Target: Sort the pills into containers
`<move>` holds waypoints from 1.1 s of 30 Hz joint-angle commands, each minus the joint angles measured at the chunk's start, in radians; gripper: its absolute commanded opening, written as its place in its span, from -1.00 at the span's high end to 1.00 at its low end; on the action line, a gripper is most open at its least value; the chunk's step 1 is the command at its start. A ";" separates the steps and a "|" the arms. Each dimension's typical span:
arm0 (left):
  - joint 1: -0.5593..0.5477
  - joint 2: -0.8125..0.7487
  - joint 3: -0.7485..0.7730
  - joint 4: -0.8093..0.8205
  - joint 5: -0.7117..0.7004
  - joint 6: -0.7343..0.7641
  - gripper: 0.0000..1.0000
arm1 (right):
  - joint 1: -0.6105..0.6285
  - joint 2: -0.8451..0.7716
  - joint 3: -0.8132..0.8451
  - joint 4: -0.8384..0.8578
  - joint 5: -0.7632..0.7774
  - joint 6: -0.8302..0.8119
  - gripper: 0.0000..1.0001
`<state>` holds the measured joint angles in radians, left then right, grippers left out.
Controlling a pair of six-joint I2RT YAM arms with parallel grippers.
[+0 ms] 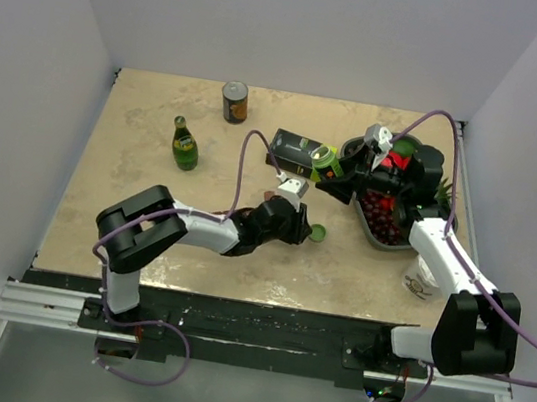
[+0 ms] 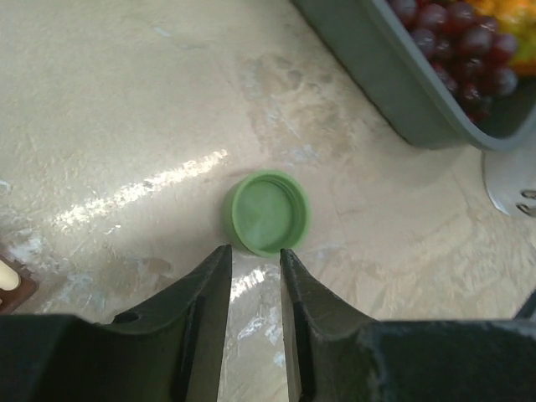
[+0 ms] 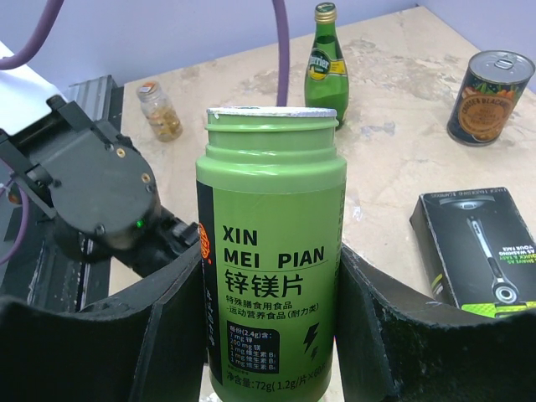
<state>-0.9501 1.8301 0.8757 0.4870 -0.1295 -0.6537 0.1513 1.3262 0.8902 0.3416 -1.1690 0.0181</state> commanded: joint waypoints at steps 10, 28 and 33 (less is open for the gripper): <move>-0.030 0.179 0.324 -0.411 -0.295 -0.187 0.27 | -0.010 -0.033 0.033 0.034 -0.001 -0.003 0.96; -0.073 0.163 0.319 -0.502 -0.377 0.015 0.29 | -0.018 -0.030 0.027 0.048 -0.001 0.008 0.96; -0.075 0.147 0.286 -0.418 -0.315 0.080 0.26 | -0.016 -0.032 0.024 0.054 0.000 0.014 0.96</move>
<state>-1.0172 2.0087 1.1934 0.0513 -0.4702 -0.6579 0.1379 1.3262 0.8898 0.3439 -1.1694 0.0235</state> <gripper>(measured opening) 0.358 0.545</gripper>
